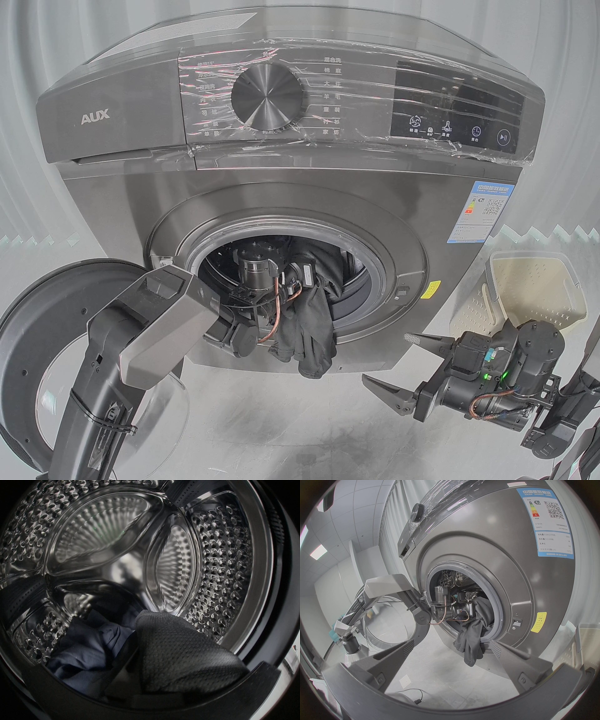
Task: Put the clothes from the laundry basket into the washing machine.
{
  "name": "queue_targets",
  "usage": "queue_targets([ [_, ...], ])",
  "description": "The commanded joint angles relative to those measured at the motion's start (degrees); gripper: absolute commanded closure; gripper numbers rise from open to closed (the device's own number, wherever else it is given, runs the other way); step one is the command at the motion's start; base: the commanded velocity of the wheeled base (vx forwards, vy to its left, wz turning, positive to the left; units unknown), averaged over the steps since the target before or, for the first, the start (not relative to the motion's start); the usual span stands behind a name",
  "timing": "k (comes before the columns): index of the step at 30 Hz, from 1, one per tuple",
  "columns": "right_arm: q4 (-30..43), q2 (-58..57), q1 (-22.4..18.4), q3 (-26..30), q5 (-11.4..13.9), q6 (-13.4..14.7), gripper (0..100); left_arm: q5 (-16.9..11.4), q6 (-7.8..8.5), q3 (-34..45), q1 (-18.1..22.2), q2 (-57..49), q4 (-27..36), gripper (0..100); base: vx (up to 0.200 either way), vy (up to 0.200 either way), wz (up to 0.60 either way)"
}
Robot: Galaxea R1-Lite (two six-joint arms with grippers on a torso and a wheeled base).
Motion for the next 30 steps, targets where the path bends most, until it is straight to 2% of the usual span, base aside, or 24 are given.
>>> queue_targets([
  [1,-0.01,0.25,-0.3,-0.02,0.2,-0.1,0,1.0,0.07,-7.96,0.84,3.42,2.61,100,0.0,0.0,0.0],
  [5,-0.01,0.25,-0.38,-0.02,0.28,-0.1,0,2.41,-0.11,-11.74,0.67,4.83,4.02,100,0.0,0.0,0.0],
  [9,-0.01,0.25,-0.56,-0.02,0.37,-0.1,0,2.67,-0.37,-15.17,0.93,6.85,4.1,100,0.0,0.0,0.0],
  [16,-0.01,0.42,-0.47,-0.11,0.37,-0.1,0,3.82,-0.37,-16.4,1.02,7.11,4.19,100,0.0,0.0,0.0],
  [17,-0.01,0.42,-0.47,-0.11,0.37,-0.1,0,3.82,-0.37,-16.4,1.02,7.11,4.19,0,0.0,0.0,0.0],
  [22,-0.01,0.42,-0.56,-0.02,0.46,-0.1,0,4.26,-1.69,-12.62,1.46,5.0,4.19,0,0.0,0.0,0.0],
  [23,-0.01,0.51,-0.56,-0.02,0.46,-0.01,0,4.34,-2.21,-8.05,1.28,1.58,4.9,0,0.0,0.0,0.0],
  [25,-0.01,0.78,-0.47,-0.11,0.46,-0.01,0,4.26,-3.27,-5.15,0.84,-0.97,6.13,0,0.0,0.0,0.0],
  [27,-0.01,0.95,-0.38,-0.11,0.46,-0.01,0,4.26,-5.73,-1.99,0.49,-4.58,8.85,0,0.0,0.0,0.0],
  [30,-0.01,1.39,-0.3,-0.11,0.37,-0.01,0,3.73,-6.26,2.23,0.05,-8.53,11.58,0,0.0,0.0,0.0],
])
